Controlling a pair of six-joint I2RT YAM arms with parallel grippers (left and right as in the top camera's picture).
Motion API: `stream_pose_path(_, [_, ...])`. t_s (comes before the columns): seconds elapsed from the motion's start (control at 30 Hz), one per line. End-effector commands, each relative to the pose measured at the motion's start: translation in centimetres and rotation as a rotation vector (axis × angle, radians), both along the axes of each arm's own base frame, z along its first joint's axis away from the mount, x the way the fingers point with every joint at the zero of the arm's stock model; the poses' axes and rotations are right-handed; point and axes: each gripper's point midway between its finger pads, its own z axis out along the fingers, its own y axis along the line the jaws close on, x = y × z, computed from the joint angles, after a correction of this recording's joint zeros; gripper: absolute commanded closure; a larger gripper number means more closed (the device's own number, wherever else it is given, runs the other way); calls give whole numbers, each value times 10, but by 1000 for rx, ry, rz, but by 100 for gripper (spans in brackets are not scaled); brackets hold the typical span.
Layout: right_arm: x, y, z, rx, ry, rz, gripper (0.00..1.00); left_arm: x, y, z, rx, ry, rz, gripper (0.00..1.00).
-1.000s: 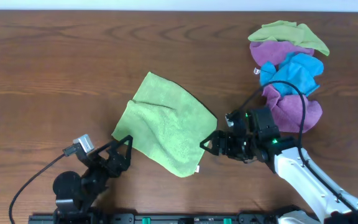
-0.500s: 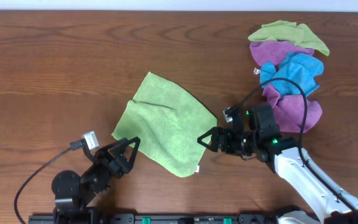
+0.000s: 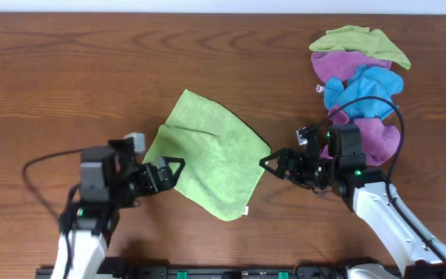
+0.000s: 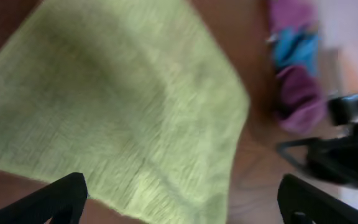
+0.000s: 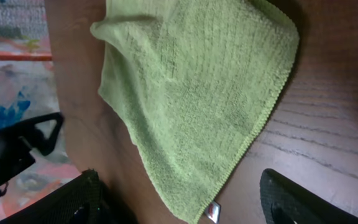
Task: Fold the cloth
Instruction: 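Reach left gripper to the cloth's left edge and grasp it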
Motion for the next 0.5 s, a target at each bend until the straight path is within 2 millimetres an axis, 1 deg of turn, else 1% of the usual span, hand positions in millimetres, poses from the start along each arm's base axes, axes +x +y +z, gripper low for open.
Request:
stream_pose_path(0.0, [0, 0, 3, 12, -14, 8, 18, 17, 12, -13, 272, -12, -49, 0])
stream_pose_path(0.07, [1, -1, 2, 9, -15, 7, 18, 23, 19, -19, 436, 29, -67, 0])
stream_pose_path(0.13, [1, -1, 2, 7, -21, 11, 19, 30, 26, -19, 590, 59, -75, 0])
stream_pose_path(0.17, [1, -1, 2, 5, -21, 10, 19, 33, 28, -18, 635, 66, -70, 0])
stream_pose_path(0.2, [1, -1, 2, 5, -20, 10, 19, 36, 29, -18, 669, 71, -69, 8])
stream_pose_path(0.27, [1, -1, 2, 4, -20, 10, 19, 40, 25, -20, 676, 76, -80, 36])
stream_pose_path(0.3, [1, -1, 2, 3, -22, 12, 19, 40, 23, -22, 670, 82, -83, 56])
stream_pose_path(0.33, [0, -1, 1, 2, -22, 14, 19, 40, 23, -26, 672, 94, -87, 90])
stream_pose_path(0.37, [0, -1, 1, 1, -24, 16, 19, 39, 23, -30, 676, 108, -92, 94])
stream_pose_path(0.47, [0, -1, 1, 1, -24, 17, 18, 35, 24, -43, 687, 150, -106, 94])
